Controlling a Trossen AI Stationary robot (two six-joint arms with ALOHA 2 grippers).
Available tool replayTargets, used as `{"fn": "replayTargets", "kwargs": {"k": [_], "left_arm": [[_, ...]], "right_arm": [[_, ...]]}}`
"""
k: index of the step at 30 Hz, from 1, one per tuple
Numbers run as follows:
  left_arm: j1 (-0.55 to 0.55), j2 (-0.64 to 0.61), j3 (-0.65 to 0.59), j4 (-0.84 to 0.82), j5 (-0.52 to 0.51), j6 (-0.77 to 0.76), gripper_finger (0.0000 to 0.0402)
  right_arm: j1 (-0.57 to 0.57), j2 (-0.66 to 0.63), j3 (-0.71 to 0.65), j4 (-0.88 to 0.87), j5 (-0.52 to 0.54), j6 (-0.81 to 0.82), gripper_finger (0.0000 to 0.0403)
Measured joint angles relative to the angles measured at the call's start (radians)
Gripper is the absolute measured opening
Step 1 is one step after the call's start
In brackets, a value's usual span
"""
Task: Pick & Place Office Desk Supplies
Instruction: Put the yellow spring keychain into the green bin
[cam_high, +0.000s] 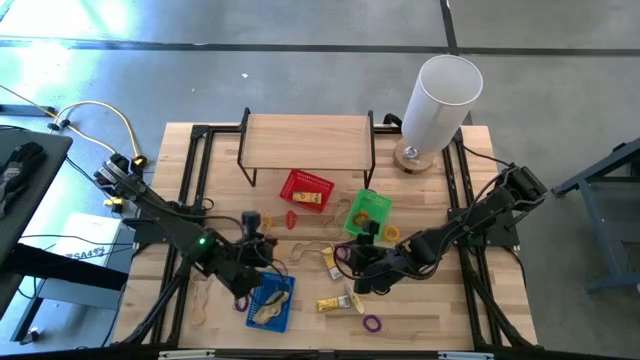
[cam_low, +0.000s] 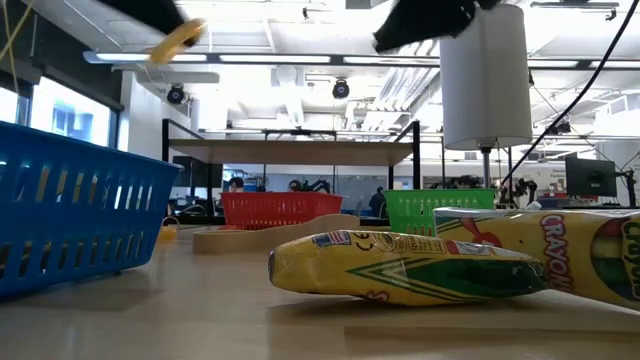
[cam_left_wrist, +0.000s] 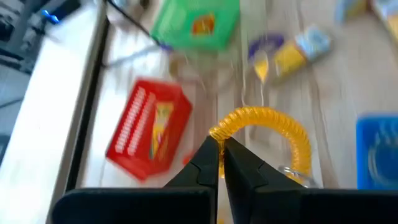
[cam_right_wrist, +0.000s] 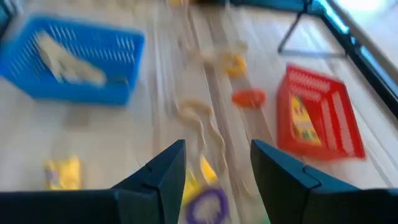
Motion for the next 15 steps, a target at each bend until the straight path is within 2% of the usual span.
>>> {"fn": "replayTargets", "kwargs": {"k": [9,15], "left_arm": [[0.067,0.066,0.001,0.381,-0.136,0.273,0.0002],[0.106,0.109,0.001,0.481,-0.183,0.355,0.0002]], "right_arm": [[-0.038,0.02,0.0,0.263,0.03,0.022,0.0168],[-0.073,0.055,-0.003,0.34,0.026,0.03,0.0168]]}}
